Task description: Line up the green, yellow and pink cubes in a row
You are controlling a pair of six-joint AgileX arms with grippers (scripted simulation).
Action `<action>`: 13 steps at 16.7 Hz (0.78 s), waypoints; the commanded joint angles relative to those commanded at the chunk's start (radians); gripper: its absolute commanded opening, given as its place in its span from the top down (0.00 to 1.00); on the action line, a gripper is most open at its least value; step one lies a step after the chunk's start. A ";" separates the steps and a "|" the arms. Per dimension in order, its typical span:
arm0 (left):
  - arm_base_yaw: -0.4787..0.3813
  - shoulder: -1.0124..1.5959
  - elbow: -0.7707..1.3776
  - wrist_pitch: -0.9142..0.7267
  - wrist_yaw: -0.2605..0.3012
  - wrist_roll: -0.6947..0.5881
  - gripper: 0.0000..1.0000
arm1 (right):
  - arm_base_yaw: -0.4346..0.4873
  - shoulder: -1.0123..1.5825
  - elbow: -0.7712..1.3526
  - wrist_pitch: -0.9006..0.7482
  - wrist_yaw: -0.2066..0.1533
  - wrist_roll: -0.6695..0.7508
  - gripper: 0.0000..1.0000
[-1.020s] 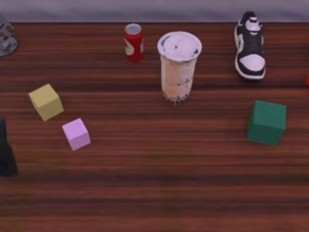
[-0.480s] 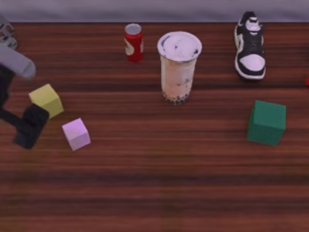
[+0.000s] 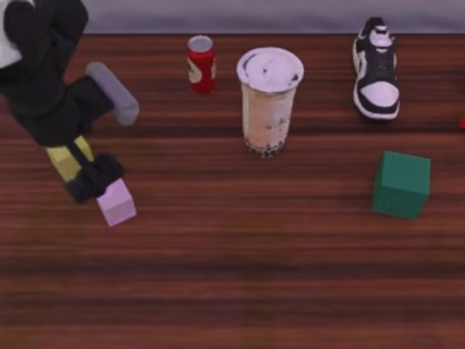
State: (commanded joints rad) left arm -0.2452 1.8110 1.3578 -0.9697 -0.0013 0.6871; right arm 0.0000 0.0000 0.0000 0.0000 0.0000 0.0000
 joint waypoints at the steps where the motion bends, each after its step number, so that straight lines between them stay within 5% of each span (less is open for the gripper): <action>1: -0.008 0.060 0.047 -0.030 0.001 0.022 0.00 | 0.000 0.000 0.000 0.000 0.000 0.000 0.00; 13: -0.027 0.225 0.168 -0.092 0.003 0.086 0.00 | 0.000 0.000 0.000 0.000 0.000 0.000 0.00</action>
State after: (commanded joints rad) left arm -0.2724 2.0360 1.5261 -1.0618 0.0016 0.7733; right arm 0.0000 0.0000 0.0000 0.0000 0.0000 0.0000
